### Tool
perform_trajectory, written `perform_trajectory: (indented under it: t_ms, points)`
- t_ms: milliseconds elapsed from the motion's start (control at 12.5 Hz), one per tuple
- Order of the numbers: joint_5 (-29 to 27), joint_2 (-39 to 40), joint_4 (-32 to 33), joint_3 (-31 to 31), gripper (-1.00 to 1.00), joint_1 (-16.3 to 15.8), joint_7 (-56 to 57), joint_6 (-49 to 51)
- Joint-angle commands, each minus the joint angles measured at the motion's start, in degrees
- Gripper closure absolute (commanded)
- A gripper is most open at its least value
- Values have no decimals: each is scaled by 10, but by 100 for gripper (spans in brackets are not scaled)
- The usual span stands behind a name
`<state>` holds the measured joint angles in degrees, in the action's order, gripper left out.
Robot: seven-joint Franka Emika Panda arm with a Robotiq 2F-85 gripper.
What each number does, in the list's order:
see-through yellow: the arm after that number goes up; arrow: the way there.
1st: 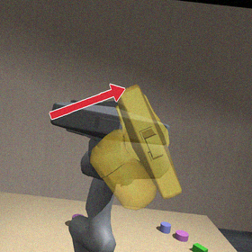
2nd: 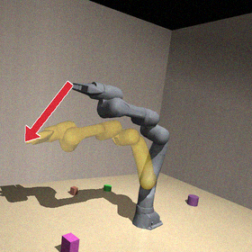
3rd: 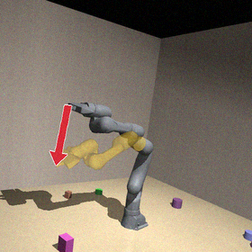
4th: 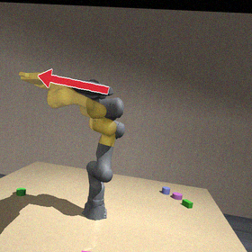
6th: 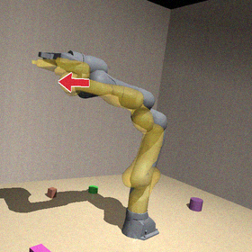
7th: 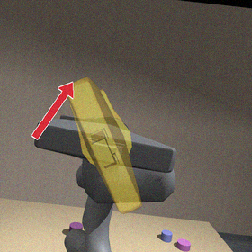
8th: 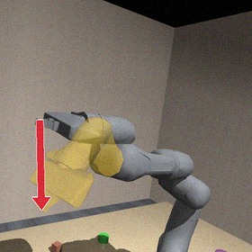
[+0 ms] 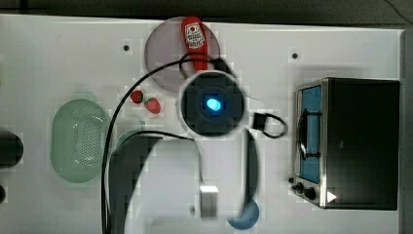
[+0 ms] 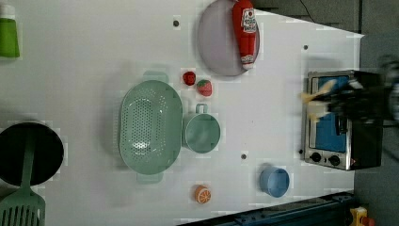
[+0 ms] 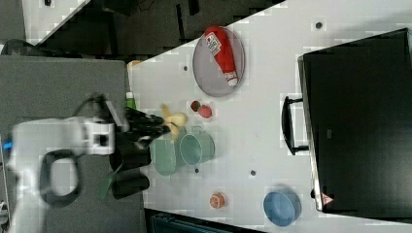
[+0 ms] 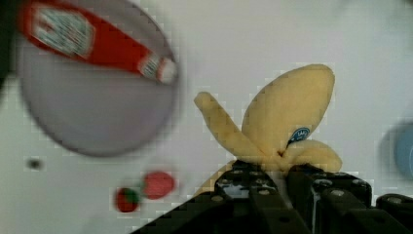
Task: Pick banana from table and place on oven.
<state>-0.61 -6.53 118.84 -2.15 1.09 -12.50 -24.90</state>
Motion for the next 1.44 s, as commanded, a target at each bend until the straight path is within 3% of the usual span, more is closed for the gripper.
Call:
perform_trajectory:
  t_ms: [80,320,720,1200,1280,1440]
  points:
    - [13,-4,-55,59,61,9,-10,66]
    - [14,-1,-82,126,61,15,47,73]
    - [35,39,-85,258,61,20,238,63]
    - [44,154,-105,362,61,22,486,-57]
    - [43,173,-105,367,51,24,506,-72]
    - [40,195,-105,369,9,25,519,-76]
